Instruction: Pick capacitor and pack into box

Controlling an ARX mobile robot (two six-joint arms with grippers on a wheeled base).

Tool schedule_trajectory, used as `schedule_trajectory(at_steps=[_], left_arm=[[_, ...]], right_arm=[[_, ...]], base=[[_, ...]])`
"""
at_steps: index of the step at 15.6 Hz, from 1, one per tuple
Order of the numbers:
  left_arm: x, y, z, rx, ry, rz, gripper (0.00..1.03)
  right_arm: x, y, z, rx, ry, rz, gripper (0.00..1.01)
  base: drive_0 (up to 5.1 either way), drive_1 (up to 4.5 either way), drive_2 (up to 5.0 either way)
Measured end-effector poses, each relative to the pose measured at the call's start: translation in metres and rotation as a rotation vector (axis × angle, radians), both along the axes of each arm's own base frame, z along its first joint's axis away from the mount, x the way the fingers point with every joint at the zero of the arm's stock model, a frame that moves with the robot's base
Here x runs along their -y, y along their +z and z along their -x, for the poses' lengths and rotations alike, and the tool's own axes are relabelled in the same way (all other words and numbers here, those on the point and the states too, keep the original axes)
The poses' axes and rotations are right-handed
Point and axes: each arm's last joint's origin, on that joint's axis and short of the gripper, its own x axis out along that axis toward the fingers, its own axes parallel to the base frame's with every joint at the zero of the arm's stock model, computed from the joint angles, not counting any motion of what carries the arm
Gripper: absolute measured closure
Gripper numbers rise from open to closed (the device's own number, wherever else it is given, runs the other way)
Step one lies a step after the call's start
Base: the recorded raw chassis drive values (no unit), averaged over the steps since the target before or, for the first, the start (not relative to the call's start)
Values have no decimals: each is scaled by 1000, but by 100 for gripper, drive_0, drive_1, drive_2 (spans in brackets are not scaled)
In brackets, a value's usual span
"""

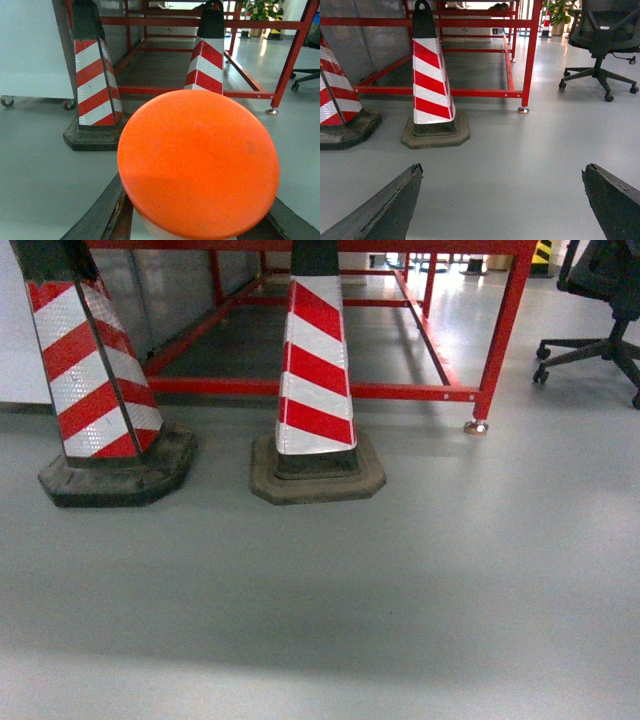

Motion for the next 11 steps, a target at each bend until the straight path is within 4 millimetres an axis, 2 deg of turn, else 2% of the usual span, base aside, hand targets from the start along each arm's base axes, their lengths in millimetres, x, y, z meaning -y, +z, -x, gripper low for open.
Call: schedule_trajectory(at_steps=[11], left_arm=[[0, 0, 0, 0, -2, 0, 59]], right_arm=[[0, 0, 0, -2, 0, 0, 3]], base=[[5, 412, -403]])
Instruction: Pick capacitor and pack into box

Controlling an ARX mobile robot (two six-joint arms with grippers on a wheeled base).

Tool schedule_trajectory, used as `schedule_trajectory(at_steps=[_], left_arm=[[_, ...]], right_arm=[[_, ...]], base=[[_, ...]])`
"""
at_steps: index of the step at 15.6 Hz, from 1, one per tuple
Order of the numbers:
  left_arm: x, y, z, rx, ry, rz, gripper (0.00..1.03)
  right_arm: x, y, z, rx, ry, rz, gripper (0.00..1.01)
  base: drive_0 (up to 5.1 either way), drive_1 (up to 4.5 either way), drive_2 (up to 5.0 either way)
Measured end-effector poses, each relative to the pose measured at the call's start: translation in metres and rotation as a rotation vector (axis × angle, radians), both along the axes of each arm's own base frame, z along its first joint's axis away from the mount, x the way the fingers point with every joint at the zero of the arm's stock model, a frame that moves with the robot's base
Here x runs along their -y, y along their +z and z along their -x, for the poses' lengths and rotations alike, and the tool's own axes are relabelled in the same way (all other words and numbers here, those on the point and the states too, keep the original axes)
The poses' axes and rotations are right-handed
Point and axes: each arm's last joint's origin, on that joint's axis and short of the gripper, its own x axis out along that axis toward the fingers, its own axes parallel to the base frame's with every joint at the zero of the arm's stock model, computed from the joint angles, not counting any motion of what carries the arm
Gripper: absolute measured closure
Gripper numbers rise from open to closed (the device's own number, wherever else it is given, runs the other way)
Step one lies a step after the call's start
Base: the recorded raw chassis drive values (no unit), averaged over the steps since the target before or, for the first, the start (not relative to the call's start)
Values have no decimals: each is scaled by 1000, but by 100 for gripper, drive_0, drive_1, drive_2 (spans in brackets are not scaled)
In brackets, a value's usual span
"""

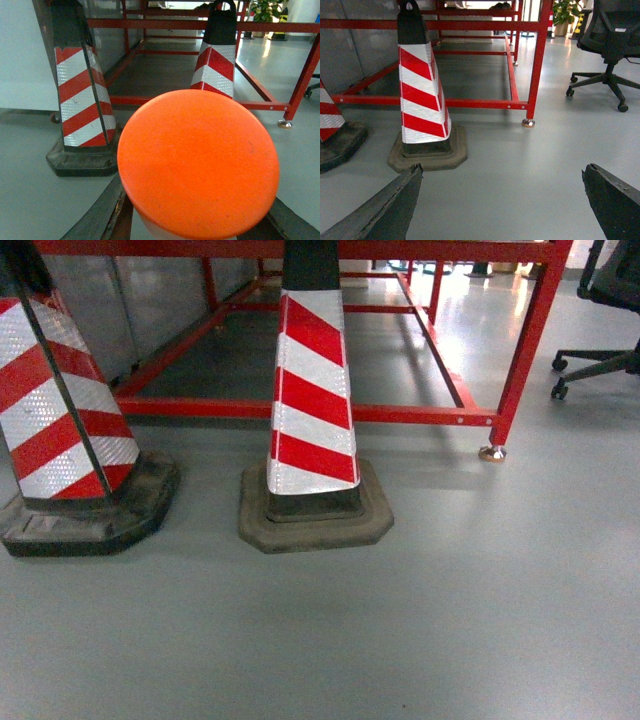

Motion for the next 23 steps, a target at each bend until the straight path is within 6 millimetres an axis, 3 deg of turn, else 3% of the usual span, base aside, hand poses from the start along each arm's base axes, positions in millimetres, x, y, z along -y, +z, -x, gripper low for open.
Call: schedule_trajectory(at_steps=[10, 23], left_arm=[[0, 0, 0, 1, 2, 0, 59], [0, 0, 0, -1, 1, 0, 59]], right_arm=[[0, 0, 0, 2, 0, 0, 3], [0, 0, 0, 2, 0, 0, 3]], base=[[-7, 401, -415], [0, 0, 0]])
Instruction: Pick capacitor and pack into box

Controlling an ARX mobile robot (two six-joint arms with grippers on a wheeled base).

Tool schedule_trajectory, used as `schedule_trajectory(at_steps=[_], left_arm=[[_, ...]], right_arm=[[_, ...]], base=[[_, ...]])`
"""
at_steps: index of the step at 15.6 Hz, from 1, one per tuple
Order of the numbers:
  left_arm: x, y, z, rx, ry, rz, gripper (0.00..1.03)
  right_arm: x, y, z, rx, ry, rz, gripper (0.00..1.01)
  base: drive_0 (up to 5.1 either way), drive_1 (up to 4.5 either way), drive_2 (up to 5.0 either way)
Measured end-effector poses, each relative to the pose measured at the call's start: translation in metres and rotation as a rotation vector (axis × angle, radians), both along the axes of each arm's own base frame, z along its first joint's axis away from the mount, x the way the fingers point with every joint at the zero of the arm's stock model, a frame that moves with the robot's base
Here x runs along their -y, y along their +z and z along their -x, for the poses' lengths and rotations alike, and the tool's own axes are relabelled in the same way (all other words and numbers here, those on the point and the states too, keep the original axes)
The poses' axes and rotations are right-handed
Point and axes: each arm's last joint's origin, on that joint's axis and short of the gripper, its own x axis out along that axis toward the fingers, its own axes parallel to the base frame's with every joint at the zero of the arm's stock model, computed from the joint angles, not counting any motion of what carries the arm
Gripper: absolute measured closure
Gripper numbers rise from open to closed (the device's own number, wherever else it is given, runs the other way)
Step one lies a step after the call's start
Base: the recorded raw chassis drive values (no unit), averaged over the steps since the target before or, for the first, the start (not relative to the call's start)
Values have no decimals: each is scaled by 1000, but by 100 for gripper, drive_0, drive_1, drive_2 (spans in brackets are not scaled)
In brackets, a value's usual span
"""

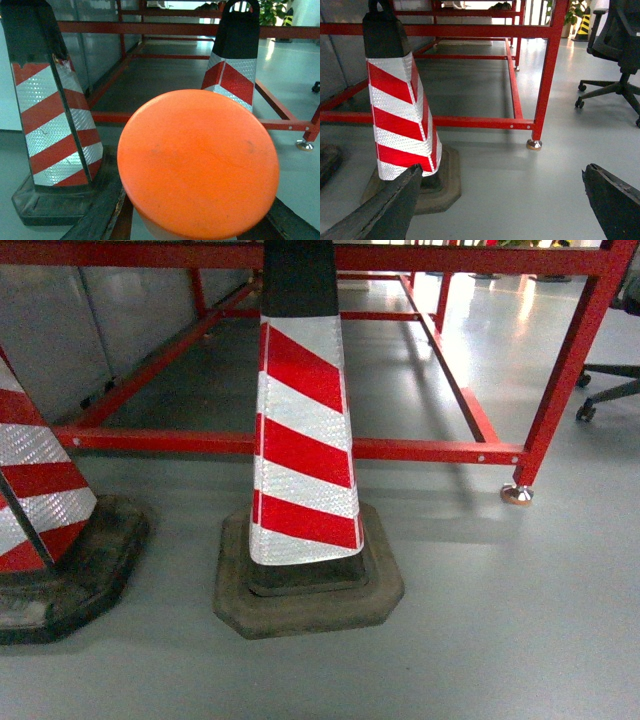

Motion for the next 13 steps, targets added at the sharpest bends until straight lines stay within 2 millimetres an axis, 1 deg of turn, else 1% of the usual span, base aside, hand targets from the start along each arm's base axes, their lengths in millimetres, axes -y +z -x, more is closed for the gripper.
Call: schedule_trajectory(at_steps=[13], left_arm=[[0, 0, 0, 1, 0, -1, 59]], right_arm=[[0, 0, 0, -1, 0, -1, 3]], base=[[0, 0, 0]])
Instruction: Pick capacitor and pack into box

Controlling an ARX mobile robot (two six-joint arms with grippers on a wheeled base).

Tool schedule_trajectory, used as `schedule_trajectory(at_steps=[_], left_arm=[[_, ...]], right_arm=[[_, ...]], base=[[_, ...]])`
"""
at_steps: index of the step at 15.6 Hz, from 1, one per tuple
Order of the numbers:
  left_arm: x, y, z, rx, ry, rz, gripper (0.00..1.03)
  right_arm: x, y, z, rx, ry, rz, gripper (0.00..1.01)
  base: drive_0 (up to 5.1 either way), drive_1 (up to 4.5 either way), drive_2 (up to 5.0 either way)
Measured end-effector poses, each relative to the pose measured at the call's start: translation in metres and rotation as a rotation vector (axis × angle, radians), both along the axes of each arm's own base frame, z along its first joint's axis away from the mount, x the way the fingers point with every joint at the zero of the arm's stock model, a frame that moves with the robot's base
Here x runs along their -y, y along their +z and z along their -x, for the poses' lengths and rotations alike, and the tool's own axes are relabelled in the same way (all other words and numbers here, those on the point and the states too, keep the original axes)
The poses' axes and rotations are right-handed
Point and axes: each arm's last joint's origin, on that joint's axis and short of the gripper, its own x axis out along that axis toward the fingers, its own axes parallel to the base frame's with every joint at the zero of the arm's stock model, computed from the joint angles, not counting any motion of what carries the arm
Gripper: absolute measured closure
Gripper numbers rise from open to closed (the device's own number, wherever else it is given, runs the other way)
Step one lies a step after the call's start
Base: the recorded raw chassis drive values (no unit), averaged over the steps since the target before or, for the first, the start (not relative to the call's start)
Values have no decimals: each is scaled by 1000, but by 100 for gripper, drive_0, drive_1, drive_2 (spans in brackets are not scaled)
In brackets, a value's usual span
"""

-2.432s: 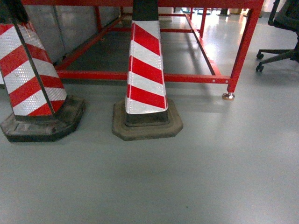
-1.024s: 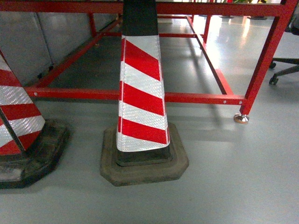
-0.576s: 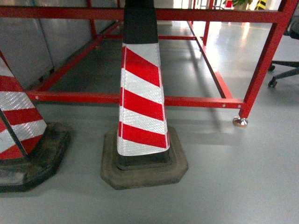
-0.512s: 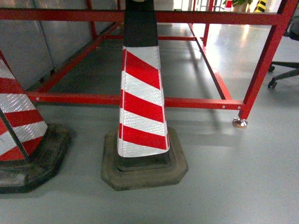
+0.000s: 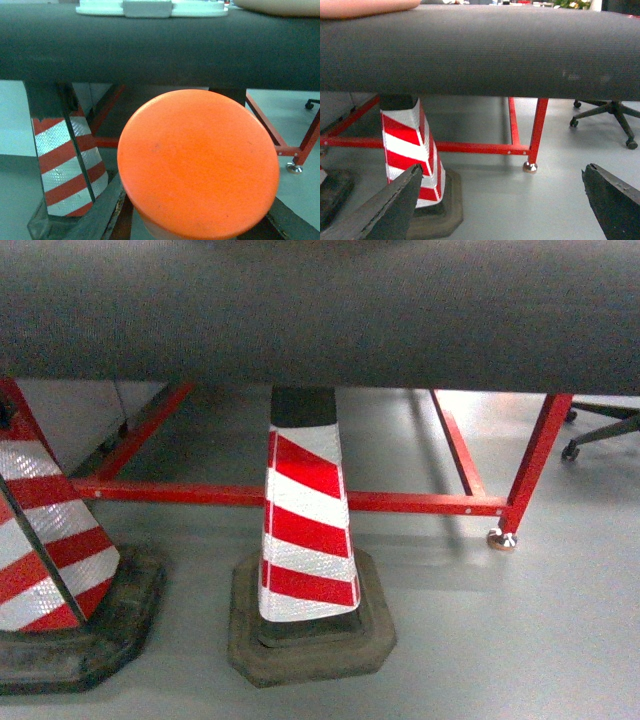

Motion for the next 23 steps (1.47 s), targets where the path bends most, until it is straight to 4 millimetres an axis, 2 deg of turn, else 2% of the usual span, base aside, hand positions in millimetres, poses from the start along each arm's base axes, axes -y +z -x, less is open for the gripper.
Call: schedule_trajectory(at_steps=[23], left_arm=[[0, 0, 0, 0, 0, 0, 59]], right_arm=[[0, 0, 0, 0, 0, 1, 3]], base=[[0, 0, 0]])
